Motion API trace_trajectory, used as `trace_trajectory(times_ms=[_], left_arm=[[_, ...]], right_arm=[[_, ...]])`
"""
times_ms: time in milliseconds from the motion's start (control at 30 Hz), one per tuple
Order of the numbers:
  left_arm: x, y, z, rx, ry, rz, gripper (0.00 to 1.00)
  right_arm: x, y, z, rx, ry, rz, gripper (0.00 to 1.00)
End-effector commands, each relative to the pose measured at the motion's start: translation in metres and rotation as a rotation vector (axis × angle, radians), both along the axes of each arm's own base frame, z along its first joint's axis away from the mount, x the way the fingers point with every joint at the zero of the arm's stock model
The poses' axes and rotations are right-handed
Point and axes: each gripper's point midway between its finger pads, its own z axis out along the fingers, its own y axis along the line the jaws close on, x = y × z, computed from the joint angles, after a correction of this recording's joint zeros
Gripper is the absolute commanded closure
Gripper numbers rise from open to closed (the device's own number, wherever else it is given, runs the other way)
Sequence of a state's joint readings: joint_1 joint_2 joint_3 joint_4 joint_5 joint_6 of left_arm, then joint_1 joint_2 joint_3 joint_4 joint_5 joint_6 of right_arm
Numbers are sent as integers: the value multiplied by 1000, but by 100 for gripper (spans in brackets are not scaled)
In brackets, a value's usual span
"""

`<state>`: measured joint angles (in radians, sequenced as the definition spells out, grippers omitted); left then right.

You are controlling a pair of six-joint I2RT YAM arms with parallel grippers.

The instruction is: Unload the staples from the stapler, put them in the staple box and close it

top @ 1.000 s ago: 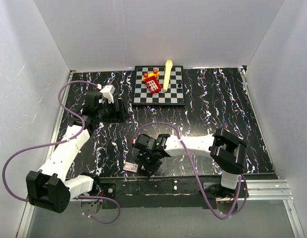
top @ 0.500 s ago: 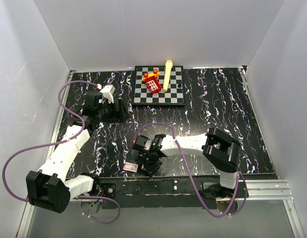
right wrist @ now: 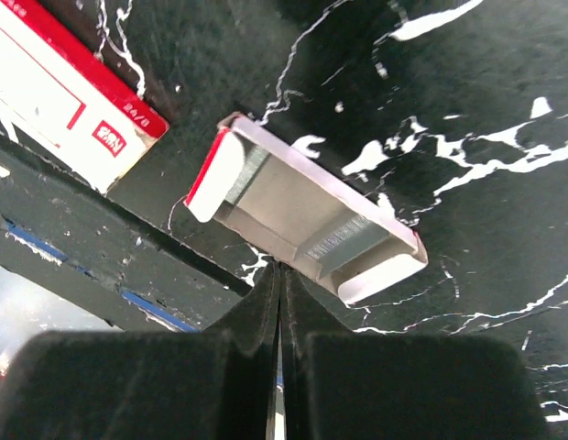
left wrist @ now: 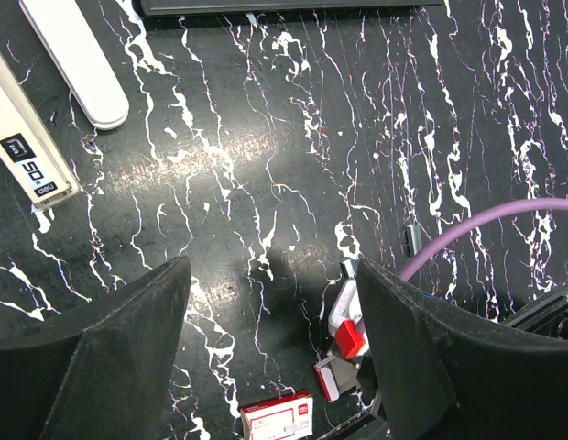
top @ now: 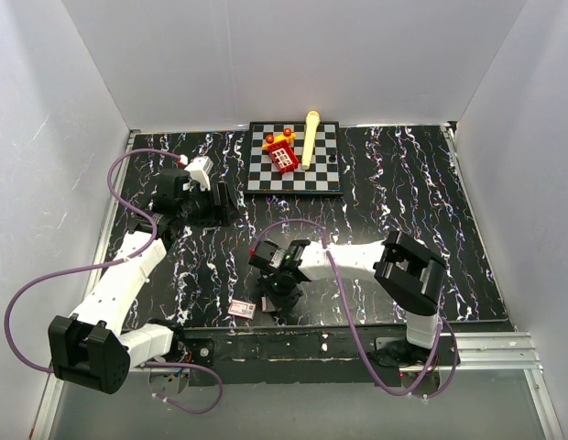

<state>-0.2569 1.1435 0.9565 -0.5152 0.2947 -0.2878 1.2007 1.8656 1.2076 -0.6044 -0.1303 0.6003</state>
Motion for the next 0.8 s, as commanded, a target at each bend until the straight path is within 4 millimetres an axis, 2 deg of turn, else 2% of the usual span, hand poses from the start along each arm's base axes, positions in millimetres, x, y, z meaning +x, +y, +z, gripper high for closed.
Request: trace_trajectory(times_ms=[0,200,333,467,567,633,767], left_arm=[[1,2,10,-2,-42,3,28],[2,2,9,-1,-39,3,28],[1,2,9,-1,-39,5,28],[1,2,9,-3,-39,2,28],[0,0,10,-8,-42,-5,28],[-1,0,12,-12,-45,-5,28],[-2,-1,15,-23,-55,-6,28]], right_arm=[[18,1,0,-17,-40,-55,99],[43,0,4,0,-79,-128,99],[53,-1,9,7,-100,-142,99],[54,-5,27,32,-129,-134,99],[55,-19,47,41,-179,-138,99],[60,-32,65,47,-240,-148,91],[78,-63,77,7,-343,-201,68]])
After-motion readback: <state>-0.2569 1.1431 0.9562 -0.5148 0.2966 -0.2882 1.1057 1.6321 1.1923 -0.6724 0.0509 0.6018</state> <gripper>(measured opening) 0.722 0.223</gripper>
